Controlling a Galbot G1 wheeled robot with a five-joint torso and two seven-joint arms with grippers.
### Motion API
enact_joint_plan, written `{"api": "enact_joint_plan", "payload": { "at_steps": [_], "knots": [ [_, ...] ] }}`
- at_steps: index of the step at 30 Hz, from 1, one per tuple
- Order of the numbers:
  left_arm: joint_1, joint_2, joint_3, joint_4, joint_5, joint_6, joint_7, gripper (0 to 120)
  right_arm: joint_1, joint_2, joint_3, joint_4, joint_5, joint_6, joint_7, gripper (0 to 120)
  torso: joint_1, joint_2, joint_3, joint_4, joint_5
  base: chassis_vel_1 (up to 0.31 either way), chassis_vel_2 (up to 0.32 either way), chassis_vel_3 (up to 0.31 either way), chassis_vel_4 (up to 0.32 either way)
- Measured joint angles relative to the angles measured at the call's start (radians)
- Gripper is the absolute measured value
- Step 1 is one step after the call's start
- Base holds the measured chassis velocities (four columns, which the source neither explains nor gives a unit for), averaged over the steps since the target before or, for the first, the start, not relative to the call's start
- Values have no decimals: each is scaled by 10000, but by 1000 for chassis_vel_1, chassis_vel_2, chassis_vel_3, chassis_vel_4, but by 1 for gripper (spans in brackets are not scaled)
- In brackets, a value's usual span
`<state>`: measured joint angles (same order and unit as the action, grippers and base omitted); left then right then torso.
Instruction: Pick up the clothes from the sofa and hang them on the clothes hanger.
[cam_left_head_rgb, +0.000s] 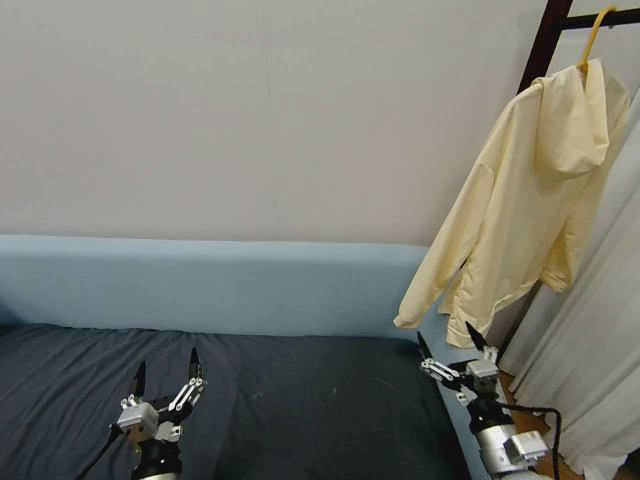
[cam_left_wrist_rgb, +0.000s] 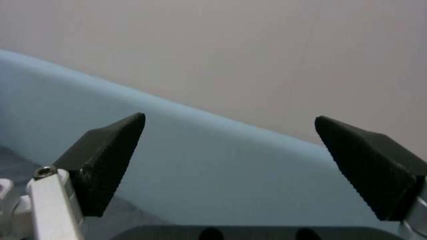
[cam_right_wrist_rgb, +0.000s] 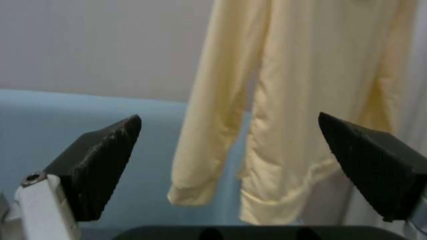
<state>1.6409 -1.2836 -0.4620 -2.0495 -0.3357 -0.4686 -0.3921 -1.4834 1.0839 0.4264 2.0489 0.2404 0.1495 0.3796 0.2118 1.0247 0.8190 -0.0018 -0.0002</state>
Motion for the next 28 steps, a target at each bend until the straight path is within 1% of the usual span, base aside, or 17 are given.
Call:
{"api": "enact_joint_plan", "payload": {
  "at_steps": [2,5,7,12,28],
  "knots": [
    [248,76,104,-169,180,239,-273,100,-406,49,182,562,199,-821,458,100,1,0,1,3,-1,0,0,0,0],
    [517,272,227,-390,310,310,-386,100,-672,-41,321,931,384,-1070,522,100,0,-1,1,3,-1,0,0,0,0],
    [758,501,316,-667,224,336,-406,100,-844,-149,501,1238,441,-1098,456,100,0,-1,1,3,-1,0,0,0,0],
    [982,761,379,-970,156,336,-283,100,-965,-191,650,1493,475,-942,198,100,1,-1,2,3,1,0,0,0,0],
    [958,784,387,-976,120,305,-221,100,-890,-217,615,1470,516,-874,130,100,2,-1,3,3,1,0,0,0,0]
  ]
}}
